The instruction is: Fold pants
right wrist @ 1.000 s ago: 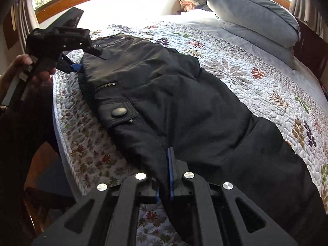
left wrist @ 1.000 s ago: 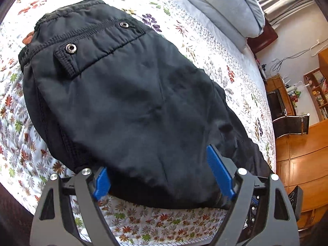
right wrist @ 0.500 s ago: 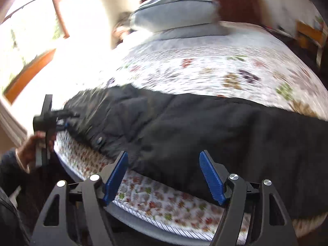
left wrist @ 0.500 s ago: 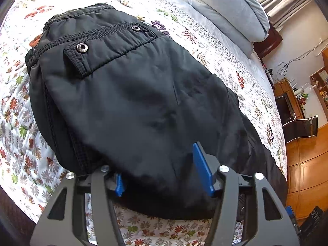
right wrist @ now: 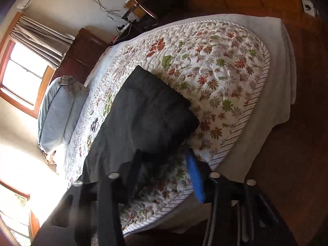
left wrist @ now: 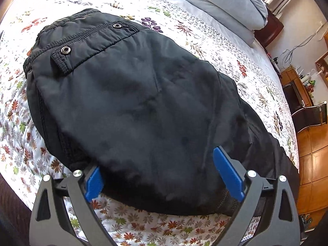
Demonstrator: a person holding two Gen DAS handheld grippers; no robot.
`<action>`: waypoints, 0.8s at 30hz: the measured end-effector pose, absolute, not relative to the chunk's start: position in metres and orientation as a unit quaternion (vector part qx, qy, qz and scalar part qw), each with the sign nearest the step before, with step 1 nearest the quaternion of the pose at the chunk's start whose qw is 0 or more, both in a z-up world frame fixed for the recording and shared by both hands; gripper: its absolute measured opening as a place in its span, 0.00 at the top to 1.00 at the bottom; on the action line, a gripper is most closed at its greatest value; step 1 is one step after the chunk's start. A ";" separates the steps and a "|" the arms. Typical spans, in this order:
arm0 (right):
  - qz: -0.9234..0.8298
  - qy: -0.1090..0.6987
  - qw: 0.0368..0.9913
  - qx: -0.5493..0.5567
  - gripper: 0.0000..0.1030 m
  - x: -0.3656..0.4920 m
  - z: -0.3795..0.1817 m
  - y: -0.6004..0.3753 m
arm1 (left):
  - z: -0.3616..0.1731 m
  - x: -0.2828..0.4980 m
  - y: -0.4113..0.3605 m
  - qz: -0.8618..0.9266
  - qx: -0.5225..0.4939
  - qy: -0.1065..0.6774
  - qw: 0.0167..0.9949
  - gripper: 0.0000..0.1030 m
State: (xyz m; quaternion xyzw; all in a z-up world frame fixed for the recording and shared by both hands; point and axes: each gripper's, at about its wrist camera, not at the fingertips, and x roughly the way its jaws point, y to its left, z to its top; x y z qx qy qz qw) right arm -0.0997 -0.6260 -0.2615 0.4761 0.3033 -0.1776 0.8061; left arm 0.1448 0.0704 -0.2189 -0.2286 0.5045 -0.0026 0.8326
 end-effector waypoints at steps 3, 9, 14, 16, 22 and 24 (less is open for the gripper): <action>-0.180 0.307 0.834 0.421 0.89 -0.084 -0.247 -0.624 | -0.220 0.143 0.070 0.005 -0.234 0.505 0.831 0.08; -0.191 0.345 0.822 0.411 0.91 -0.046 -0.244 -0.632 | -0.222 0.144 0.067 0.024 -0.239 0.502 0.831 0.05; -0.201 0.360 0.810 0.418 0.67 -0.042 -0.244 -0.628 | -0.221 0.143 0.069 0.019 -0.237 0.501 0.832 0.04; -0.201 0.345 0.824 0.403 0.52 -0.054 -0.230 -0.621 | -0.218 0.139 0.077 0.010 -0.251 0.503 0.827 0.04; -0.136 0.345 0.891 0.263 0.52 -0.031 -0.160 -0.530 | -0.185 0.100 0.136 0.078 -0.282 0.434 0.852 0.04; -0.057 0.352 0.910 0.211 0.52 -0.001 -0.137 -0.467 | -0.175 0.082 0.163 0.119 -0.288 0.401 0.862 0.04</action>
